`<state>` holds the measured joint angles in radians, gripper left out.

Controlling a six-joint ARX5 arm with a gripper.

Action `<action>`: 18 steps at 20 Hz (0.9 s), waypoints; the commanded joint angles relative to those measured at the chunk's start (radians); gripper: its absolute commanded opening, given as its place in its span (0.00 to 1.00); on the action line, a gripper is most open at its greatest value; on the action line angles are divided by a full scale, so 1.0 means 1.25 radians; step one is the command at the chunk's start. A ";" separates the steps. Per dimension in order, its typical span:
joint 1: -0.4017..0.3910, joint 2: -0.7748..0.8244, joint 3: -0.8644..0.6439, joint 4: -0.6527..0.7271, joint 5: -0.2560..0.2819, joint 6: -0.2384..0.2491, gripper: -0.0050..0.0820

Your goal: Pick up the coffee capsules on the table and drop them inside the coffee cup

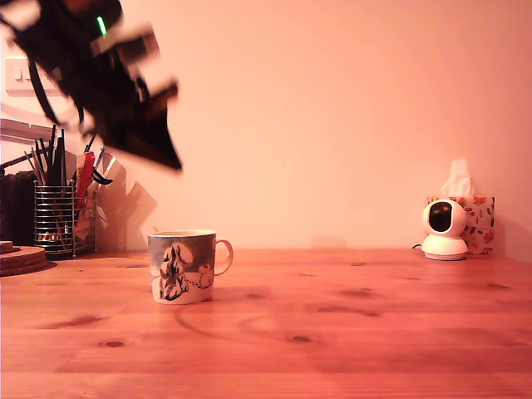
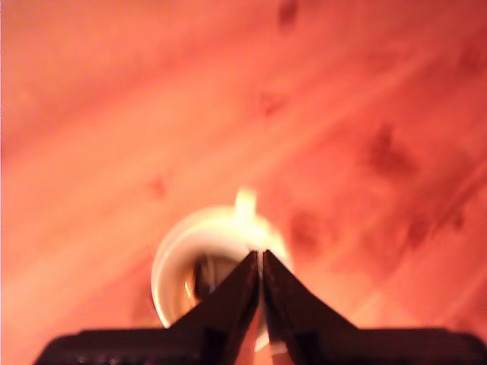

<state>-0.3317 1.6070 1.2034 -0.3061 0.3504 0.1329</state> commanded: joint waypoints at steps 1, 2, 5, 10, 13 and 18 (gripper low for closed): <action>0.002 -0.038 -0.064 0.011 0.003 -0.010 0.03; 0.002 -0.065 -0.092 0.026 0.004 -0.019 0.03; 0.002 -0.149 -0.179 0.075 0.005 -0.035 0.03; 0.018 -0.304 -0.331 0.136 -0.011 -0.084 0.03; 0.048 -0.397 -0.409 0.140 -0.023 -0.107 0.03; 0.100 -0.580 -0.527 0.136 -0.047 -0.132 0.03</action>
<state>-0.2131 0.9199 0.5777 -0.1448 0.2916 -0.0246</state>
